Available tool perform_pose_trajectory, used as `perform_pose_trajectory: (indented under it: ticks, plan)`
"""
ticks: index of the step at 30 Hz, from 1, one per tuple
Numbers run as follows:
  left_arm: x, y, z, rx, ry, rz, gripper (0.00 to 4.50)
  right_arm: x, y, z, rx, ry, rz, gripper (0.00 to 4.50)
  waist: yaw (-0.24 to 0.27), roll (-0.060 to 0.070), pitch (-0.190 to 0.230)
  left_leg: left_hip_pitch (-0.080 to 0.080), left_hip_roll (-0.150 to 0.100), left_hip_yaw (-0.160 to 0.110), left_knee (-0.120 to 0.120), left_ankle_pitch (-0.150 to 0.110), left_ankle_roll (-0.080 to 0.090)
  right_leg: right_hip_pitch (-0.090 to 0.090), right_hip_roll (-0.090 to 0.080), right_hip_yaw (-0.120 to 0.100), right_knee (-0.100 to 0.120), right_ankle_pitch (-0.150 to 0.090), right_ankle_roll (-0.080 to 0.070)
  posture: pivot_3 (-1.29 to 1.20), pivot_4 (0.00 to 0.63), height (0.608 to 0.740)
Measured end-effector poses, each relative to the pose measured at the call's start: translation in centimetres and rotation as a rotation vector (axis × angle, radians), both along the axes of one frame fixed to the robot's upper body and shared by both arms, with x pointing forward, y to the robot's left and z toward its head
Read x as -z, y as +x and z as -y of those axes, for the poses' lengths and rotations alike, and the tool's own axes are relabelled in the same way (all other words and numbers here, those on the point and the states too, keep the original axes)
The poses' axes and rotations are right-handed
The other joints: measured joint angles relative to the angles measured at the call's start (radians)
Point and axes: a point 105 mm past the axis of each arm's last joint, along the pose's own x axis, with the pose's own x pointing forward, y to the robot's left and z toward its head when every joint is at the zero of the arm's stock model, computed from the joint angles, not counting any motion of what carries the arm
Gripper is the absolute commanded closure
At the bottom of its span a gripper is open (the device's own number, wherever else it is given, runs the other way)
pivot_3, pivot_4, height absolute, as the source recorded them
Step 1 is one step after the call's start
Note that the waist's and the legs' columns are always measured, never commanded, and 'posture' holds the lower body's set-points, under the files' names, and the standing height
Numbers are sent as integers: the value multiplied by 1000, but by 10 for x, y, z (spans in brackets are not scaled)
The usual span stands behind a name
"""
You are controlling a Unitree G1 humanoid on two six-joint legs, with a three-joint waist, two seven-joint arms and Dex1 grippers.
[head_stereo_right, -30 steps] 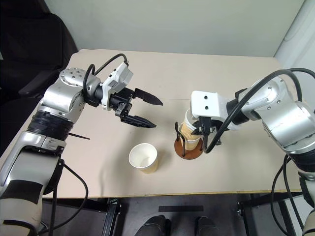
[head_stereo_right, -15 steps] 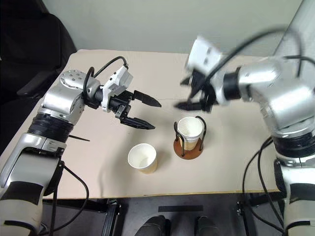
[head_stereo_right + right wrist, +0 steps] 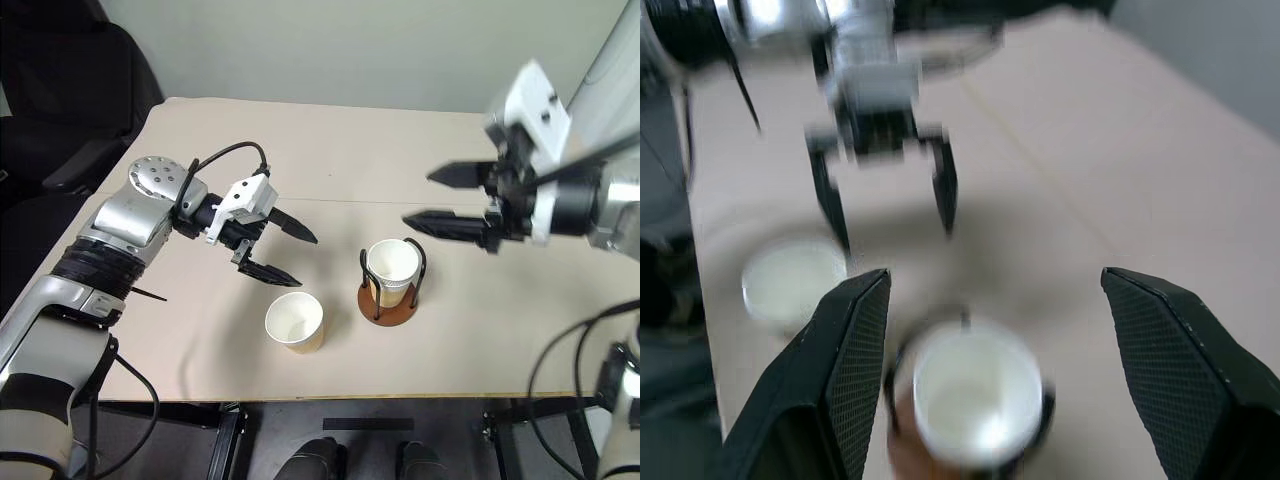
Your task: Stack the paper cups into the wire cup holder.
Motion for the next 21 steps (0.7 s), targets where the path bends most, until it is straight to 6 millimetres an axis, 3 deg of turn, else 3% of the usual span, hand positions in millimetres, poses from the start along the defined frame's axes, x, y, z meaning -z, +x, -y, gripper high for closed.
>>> perform_pose_trajectory:
  ticks: [3,10,21]
  plan:
    - [1,-1,4,19,18,-7,0,21,-4,16,29,-53,-24,1129,2,0,0,1,0,0,0,0,0,1,0,0,1,0,0,0,150,740]
    - [2,-3,18,72,47,-17,0,41,-6,30,31,-115,5,1129,0,0,0,2,0,1,2,0,0,1,0,1,6,0,0,0,150,740]
    - [10,-7,18,109,127,-24,0,36,-3,38,52,-122,47,1129,2,0,0,2,0,1,3,0,0,1,0,1,7,0,1,0,150,740]
